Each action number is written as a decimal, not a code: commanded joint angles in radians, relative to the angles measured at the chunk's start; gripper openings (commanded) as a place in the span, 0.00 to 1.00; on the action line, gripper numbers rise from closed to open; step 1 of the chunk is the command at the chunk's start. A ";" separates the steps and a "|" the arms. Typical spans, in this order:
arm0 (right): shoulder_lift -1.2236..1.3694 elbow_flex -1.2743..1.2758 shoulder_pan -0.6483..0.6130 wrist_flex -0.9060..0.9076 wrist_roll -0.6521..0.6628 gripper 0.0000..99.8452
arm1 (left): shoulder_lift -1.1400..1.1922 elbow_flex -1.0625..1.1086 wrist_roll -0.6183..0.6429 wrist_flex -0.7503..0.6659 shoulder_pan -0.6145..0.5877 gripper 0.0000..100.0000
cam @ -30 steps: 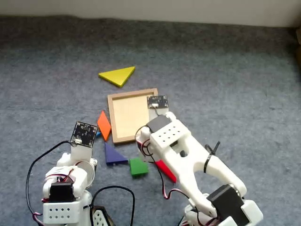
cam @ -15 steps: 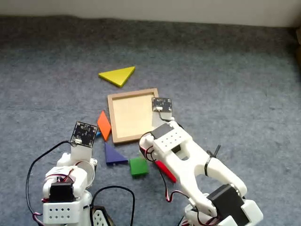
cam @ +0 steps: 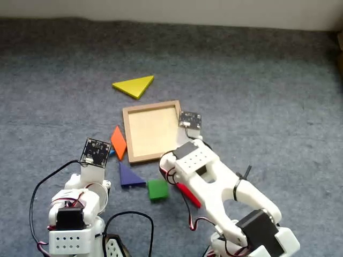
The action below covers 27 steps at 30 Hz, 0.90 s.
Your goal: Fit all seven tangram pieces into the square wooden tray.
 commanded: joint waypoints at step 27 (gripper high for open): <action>-0.039 0.076 0.019 -0.053 0.072 0.31 | -0.005 0.019 -0.003 0.005 0.005 0.01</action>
